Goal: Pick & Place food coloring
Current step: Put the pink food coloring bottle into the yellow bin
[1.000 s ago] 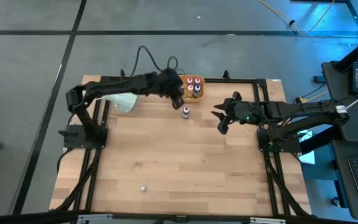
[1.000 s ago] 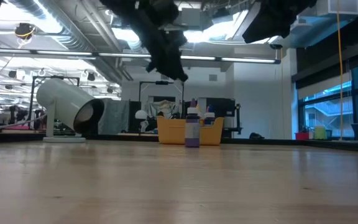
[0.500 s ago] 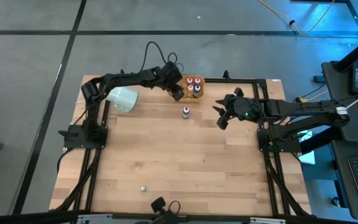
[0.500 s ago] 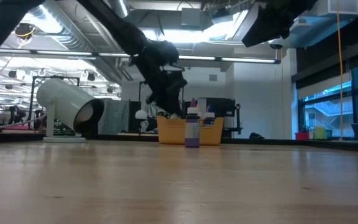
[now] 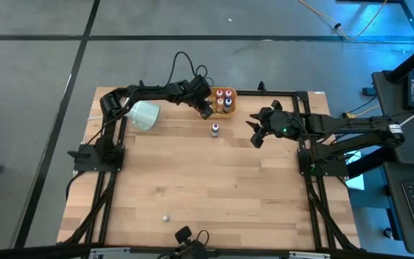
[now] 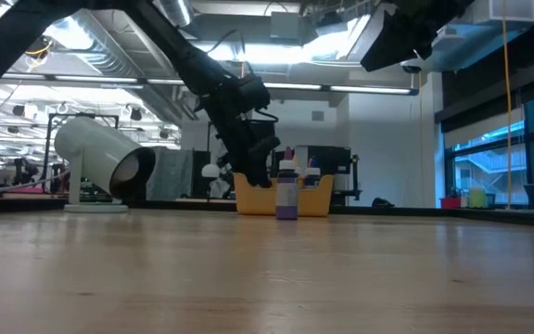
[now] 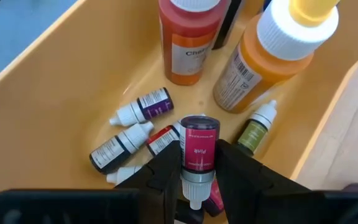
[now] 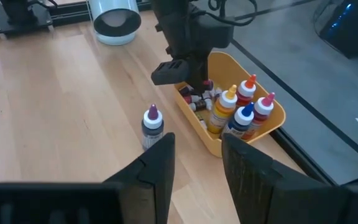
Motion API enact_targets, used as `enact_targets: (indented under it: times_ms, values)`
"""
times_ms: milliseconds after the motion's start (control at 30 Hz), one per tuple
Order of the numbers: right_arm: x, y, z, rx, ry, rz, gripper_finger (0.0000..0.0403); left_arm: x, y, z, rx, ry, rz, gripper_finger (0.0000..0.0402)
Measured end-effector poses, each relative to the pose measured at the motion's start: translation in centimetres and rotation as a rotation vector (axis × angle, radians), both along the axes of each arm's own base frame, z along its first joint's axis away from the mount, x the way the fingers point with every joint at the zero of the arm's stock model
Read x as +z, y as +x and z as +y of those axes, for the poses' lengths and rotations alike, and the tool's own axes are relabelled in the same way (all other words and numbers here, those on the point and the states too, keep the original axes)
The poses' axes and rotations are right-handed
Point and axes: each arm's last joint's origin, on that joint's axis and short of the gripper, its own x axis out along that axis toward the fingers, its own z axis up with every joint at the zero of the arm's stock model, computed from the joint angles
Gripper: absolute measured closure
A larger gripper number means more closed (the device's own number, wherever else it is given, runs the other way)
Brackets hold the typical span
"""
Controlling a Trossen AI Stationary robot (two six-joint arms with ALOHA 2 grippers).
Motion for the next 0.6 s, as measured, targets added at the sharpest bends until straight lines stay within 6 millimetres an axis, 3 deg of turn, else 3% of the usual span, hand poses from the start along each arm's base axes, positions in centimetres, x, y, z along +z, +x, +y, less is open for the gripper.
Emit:
enact_targets:
  times_ms: [600]
  values:
    - [0.00,0.02,0.02,-0.019,0.043,-0.027,0.0269,0.07,-0.01,-0.04,0.000,0.000,0.000,0.0307]
